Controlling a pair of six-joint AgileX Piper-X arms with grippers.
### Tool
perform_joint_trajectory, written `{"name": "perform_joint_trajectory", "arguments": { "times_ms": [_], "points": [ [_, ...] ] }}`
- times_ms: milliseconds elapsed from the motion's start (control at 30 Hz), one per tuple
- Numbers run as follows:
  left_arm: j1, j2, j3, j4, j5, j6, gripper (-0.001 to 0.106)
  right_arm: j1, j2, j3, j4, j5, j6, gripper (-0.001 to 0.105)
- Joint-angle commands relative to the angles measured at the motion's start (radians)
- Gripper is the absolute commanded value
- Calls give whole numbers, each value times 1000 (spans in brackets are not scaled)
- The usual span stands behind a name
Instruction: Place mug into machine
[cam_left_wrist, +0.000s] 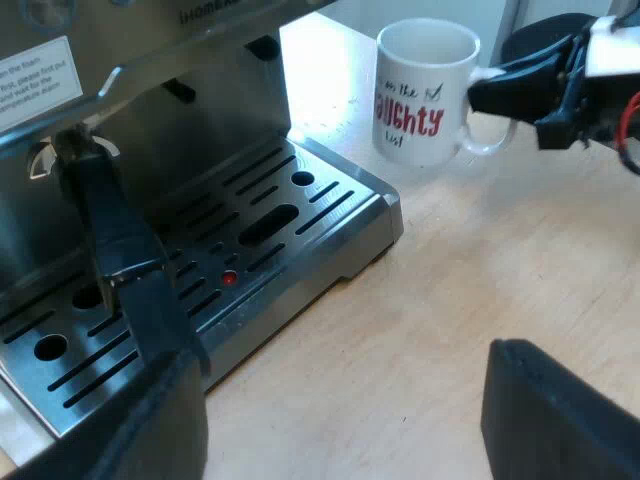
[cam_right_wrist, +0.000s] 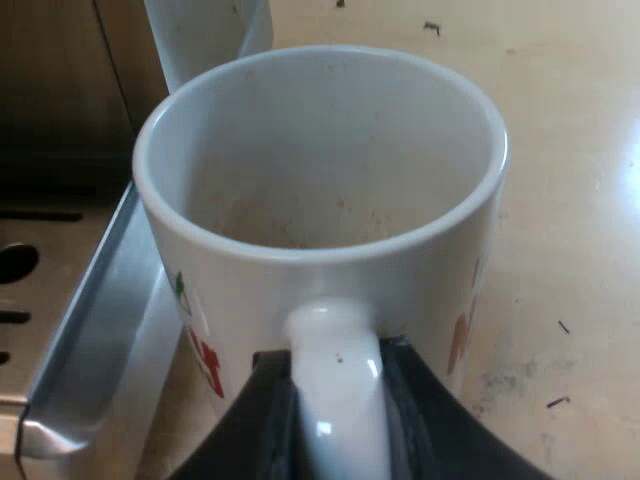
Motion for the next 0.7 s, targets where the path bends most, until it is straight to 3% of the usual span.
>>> {"name": "perform_joint_trajectory", "arguments": {
  "times_ms": [33, 333, 433, 600, 700],
  "points": [
    [-5, -2, -8, -13, 8, -5, 61, 1, -105, -3, 35, 1, -9, 0],
    [-5, -2, -8, -13, 8, -5, 61, 1, -357, -3, 265, -6, -7, 0],
    [-5, -2, -8, -13, 8, -5, 61, 1, -444, -3, 369, -64, 36, 0],
    [-5, -2, -8, -13, 8, -5, 61, 1, -574, -3, 479, -180, 39, 0],
    [-5, -2, -8, -13, 8, -5, 61, 1, -591, -3, 486, -195, 39, 0]
  ]
}}
